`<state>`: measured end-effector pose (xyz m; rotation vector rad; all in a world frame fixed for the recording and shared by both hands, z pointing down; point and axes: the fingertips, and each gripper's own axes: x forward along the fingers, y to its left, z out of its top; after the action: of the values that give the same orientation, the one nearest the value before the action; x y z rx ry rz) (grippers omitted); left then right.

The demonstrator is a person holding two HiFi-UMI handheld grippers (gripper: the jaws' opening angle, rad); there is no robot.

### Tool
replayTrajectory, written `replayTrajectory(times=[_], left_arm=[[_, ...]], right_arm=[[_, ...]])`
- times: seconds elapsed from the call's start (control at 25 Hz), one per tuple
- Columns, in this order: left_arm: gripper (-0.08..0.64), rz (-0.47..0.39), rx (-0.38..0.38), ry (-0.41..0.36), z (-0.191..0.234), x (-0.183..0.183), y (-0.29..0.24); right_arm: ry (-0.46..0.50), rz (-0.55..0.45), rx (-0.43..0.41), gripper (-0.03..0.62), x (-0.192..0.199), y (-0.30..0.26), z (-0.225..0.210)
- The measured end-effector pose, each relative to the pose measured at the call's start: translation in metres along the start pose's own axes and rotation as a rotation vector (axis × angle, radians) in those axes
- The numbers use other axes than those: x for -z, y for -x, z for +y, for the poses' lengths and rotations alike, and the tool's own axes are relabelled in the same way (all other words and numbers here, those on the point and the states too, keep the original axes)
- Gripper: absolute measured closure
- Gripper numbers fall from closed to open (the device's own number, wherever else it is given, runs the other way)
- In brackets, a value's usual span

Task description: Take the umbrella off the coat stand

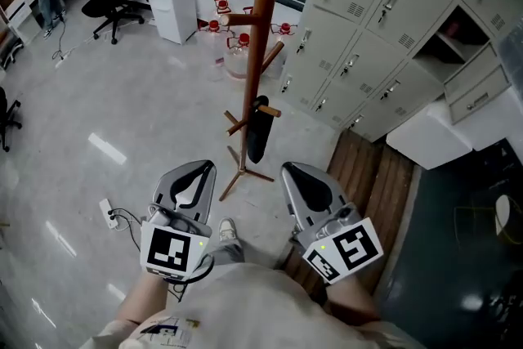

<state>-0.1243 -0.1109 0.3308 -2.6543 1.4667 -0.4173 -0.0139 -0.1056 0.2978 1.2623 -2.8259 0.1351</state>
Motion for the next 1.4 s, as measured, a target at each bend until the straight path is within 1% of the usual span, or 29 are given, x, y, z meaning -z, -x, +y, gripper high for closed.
replayTrajectory(times=[0.08,0.24,0.36,0.52,0.68,0.8,0.96,1.4], left_arm=[[0.552,0.011,0.007,0.020,0.016,0.003,-0.010],[0.552,-0.002,0.033,-0.005,0.044,0.003,-0.029],[0.552,-0.018,0.050,-0.010,0.061,0.003,-0.039],[0.552,-0.020,0.060,0.014,0.074,0.006,-0.053],[0.552,-0.034,0.097,-0.002,0.072,0.002,-0.067],[0.552,-0.027,0.121,-0.001,0.066,0.004,-0.077],[0.552,0.012,0.119,0.025,0.059,0.007,-0.087],[0.552,0.071,0.108,0.049,0.033,0.015,-0.116]], right_arm=[[0.003,-0.001,0.016,0.584,-0.003,-0.018,-0.007],[0.003,0.000,0.050,0.584,-0.006,-0.047,-0.019],[0.006,-0.003,0.075,0.584,-0.008,-0.062,-0.025],[0.026,0.006,0.104,0.584,-0.007,-0.075,-0.030],[0.021,0.010,0.133,0.584,-0.007,-0.076,-0.043],[0.015,0.008,0.153,0.584,-0.006,-0.075,-0.054],[-0.007,0.004,0.154,0.584,-0.003,-0.070,-0.069],[-0.031,0.002,0.139,0.583,0.007,-0.061,-0.109]])
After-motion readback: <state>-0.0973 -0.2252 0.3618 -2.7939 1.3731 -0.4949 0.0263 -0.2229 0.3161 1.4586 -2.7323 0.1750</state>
